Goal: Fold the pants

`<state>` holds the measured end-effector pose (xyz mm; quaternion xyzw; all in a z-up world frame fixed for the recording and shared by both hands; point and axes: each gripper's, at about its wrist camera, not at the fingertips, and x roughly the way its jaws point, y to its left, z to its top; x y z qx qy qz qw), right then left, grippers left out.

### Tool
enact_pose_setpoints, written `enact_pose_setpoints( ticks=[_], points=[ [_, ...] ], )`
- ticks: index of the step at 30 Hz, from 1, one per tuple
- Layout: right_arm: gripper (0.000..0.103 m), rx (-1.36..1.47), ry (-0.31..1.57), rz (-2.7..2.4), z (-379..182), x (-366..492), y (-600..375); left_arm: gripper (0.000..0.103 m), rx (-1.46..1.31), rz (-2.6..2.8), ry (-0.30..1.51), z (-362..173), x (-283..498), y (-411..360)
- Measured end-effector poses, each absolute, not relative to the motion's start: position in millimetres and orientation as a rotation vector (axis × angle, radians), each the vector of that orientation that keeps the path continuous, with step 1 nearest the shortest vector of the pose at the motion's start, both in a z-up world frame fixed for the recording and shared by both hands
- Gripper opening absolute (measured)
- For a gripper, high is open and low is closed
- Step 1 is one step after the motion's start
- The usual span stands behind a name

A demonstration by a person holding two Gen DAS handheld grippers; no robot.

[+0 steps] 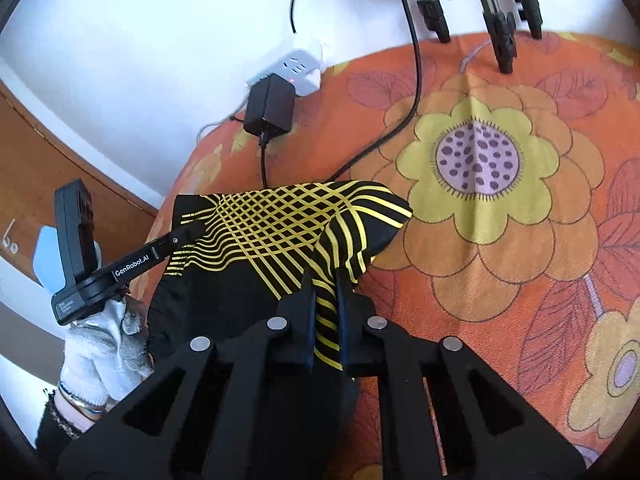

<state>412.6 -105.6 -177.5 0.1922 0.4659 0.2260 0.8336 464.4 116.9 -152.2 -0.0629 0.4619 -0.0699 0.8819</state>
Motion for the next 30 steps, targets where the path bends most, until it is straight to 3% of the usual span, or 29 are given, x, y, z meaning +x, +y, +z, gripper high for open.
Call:
enact_pose_setpoints(
  ticks=[20, 30],
  points=[
    [0.007, 0.271, 0.825, 0.479, -123, 387, -84, 0.011, -0.208, -0.223, 0.845, -113, 446, 138],
    [0.005, 0.124, 0.569, 0.460, -29, 340, -83, 0.011, -0.201, -0.281, 0.656, -40, 417, 127]
  ],
)
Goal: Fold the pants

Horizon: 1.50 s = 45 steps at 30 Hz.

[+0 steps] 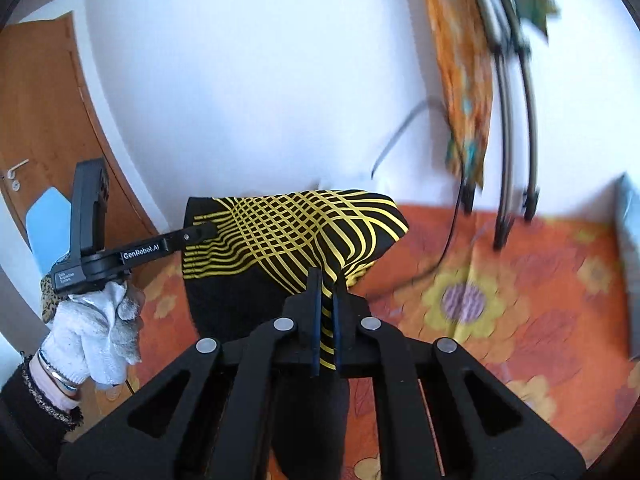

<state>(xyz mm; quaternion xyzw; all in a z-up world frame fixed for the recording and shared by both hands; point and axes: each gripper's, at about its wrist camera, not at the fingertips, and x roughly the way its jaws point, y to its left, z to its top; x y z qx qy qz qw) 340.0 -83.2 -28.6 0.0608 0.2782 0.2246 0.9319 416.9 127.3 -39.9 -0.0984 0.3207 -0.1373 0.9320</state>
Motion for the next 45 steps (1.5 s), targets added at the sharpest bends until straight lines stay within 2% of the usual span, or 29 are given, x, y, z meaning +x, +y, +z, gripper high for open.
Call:
enact_pose_setpoints(
  ticks=[11, 23, 37, 40, 41, 45],
  points=[
    [0.004, 0.118, 0.546, 0.416, -9, 323, -113, 0.010, -0.203, -0.348, 0.630, -25, 404, 94],
    [0.004, -0.065, 0.481, 0.381, 58, 290, -165, 0.010, -0.343, -0.459, 0.554, -3, 394, 18],
    [0.004, -0.039, 0.494, 0.384, 103, 333, -295, 0.010, -0.373, -0.509, 0.506, 27, 433, -88],
    [0.004, -0.012, 0.504, 0.386, 101, 342, -323, 0.010, -0.342, -0.533, 0.506, 32, 449, -126],
    [0.004, 0.025, 0.525, 0.379, 94, 352, -360, 0.010, -0.337, -0.542, 0.510, 33, 453, -135],
    [0.004, 0.038, 0.567, 0.341, 76, 361, -419, 0.010, -0.290, -0.626, 0.557, 19, 479, -215]
  ],
)
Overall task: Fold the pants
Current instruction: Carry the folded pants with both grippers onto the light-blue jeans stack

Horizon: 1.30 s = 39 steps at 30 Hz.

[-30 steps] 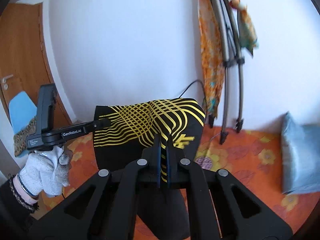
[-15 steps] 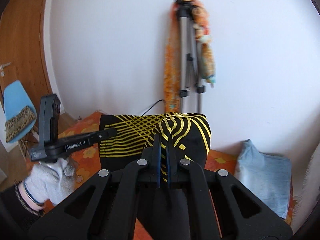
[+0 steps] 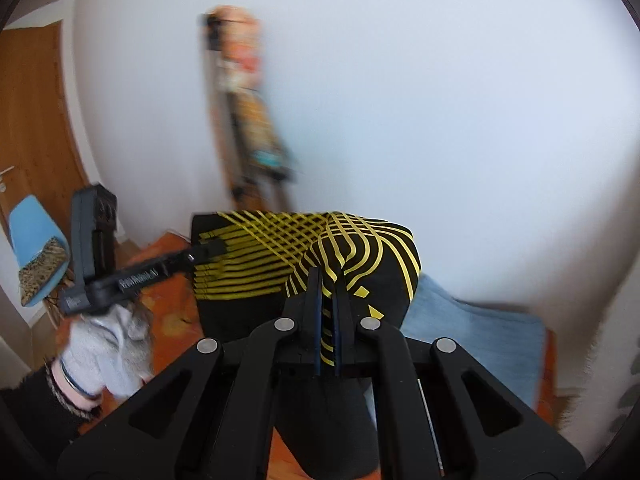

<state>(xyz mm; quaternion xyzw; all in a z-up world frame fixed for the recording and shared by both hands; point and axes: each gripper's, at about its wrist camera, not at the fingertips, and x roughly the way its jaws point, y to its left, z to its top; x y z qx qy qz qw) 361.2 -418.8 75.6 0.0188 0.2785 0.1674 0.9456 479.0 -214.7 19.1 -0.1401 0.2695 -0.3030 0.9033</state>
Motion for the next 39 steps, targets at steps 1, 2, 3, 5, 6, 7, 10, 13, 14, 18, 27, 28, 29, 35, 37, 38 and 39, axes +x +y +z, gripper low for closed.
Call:
enact_pose_setpoints(
  ticks=[1, 2, 3, 5, 6, 7, 10, 13, 14, 18, 27, 28, 29, 35, 37, 38, 39],
  points=[
    [0.004, 0.037, 0.583, 0.322, 68, 363, -439, 0.010, -0.283, -0.643, 0.572, 14, 483, -229],
    [0.004, 0.051, 0.603, 0.296, 58, 366, -464, 0.010, -0.279, -0.670, 0.597, 6, 490, -250],
    [0.004, 0.080, 0.626, 0.265, 46, 370, -490, 0.010, -0.273, -0.694, 0.636, -6, 499, -274],
    [0.004, 0.166, 0.670, 0.207, 21, 379, -538, 0.010, -0.248, -0.718, 0.710, -31, 516, -314],
    [0.004, 0.201, 0.695, 0.181, 5, 384, -559, 0.010, -0.234, -0.715, 0.737, -41, 522, -328],
    [0.004, 0.222, 0.720, 0.156, -11, 389, -576, 0.010, -0.222, -0.710, 0.755, -48, 528, -339],
    [0.006, 0.237, 0.786, 0.127, -50, 403, -599, 0.010, -0.184, -0.677, 0.790, -66, 547, -365],
    [0.017, 0.268, 0.818, 0.100, -72, 414, -612, 0.010, -0.105, -0.629, 0.812, -78, 563, -381],
    [0.026, 0.294, 0.822, 0.092, -75, 417, -618, 0.010, -0.088, -0.622, 0.815, -79, 564, -383],
    [0.041, 0.447, 0.786, 0.112, -83, 417, -644, 0.011, -0.049, -0.589, 0.805, -82, 570, -381],
    [0.043, 0.576, 0.849, 0.142, -109, 447, -652, 0.040, 0.130, -0.590, 0.729, -48, 537, -377],
    [0.043, 0.570, 0.858, 0.131, -113, 453, -649, 0.043, 0.155, -0.600, 0.712, -42, 526, -380],
    [0.043, 0.570, 0.858, 0.131, -113, 453, -649, 0.043, 0.167, -0.619, 0.699, -36, 514, -383],
    [0.043, 0.635, 0.859, 0.146, -118, 463, -663, 0.043, 0.221, -0.864, 0.804, -33, 455, -442],
    [0.043, 0.651, 0.879, 0.152, -122, 464, -666, 0.043, 0.217, -0.921, 0.890, -45, 442, -461],
    [0.043, 0.663, 0.889, 0.152, -125, 465, -668, 0.043, 0.221, -0.931, 0.906, -48, 438, -470],
    [0.043, 0.668, 0.893, 0.155, -127, 466, -669, 0.043, 0.234, -0.938, 0.929, -53, 433, -478]
  ],
)
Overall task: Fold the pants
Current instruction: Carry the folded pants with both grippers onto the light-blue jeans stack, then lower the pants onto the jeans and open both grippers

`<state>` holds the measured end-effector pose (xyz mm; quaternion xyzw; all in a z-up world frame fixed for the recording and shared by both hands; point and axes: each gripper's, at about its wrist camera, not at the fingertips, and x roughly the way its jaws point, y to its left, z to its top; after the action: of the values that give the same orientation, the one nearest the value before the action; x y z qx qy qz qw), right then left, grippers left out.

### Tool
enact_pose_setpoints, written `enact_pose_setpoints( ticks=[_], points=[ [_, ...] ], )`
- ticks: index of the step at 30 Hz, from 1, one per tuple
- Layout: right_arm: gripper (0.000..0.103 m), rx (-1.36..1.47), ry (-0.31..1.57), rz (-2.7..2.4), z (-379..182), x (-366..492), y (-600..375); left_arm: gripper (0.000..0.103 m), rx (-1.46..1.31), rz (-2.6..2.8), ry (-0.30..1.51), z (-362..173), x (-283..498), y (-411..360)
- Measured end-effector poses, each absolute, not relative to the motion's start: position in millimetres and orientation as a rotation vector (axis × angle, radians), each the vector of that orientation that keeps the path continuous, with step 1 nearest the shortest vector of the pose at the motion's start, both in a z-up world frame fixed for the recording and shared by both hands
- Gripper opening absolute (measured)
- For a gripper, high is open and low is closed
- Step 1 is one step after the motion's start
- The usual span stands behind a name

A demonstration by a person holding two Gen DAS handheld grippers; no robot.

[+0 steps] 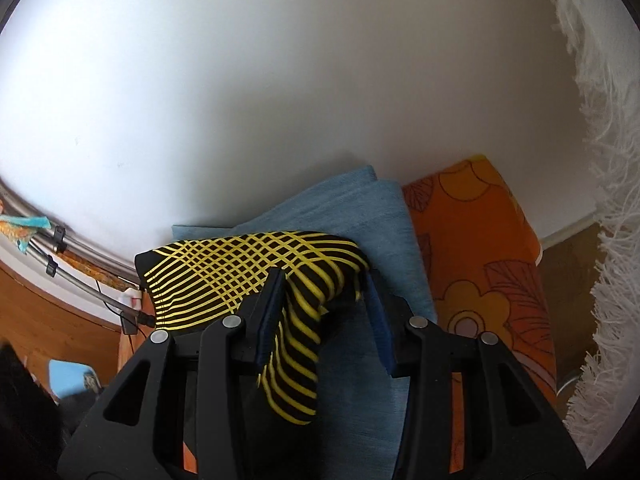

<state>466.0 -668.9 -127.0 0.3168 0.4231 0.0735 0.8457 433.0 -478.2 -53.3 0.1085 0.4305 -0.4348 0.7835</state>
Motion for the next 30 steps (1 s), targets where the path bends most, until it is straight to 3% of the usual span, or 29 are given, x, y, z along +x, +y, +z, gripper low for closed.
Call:
enact_pose_setpoints(
  ticks=[2, 6, 10, 11, 13, 16, 20, 29, 30],
  points=[
    [0.043, 0.653, 0.902, 0.159, -129, 469, -667, 0.044, 0.270, -0.931, 0.967, -65, 426, -494],
    [0.043, 0.630, 0.917, 0.170, -127, 471, -663, 0.060, 0.344, -0.873, 0.985, -80, 423, -514],
    [0.043, 0.640, 0.912, 0.171, -127, 472, -664, 0.060, 0.411, -0.820, 0.950, -94, 417, -530],
    [0.041, 0.642, 0.912, 0.167, -127, 473, -663, 0.058, 0.418, -0.812, 0.938, -96, 416, -531],
    [0.033, 0.631, 0.908, 0.153, -127, 474, -661, 0.029, 0.418, -0.809, 0.921, -100, 414, -530],
    [0.016, 0.594, 0.894, 0.134, -124, 476, -656, 0.015, 0.417, -0.831, 0.903, -99, 417, -523],
    [0.007, 0.586, 0.836, 0.126, -113, 472, -653, 0.013, 0.369, -0.879, 0.885, -80, 408, -505],
    [0.005, 0.452, 0.724, 0.080, -65, 478, -651, 0.013, 0.170, -0.968, 0.876, -54, 416, -510],
    [0.006, 0.438, 0.736, 0.070, -65, 482, -653, 0.018, 0.148, -0.991, 0.901, -59, 419, -514]
  ],
)
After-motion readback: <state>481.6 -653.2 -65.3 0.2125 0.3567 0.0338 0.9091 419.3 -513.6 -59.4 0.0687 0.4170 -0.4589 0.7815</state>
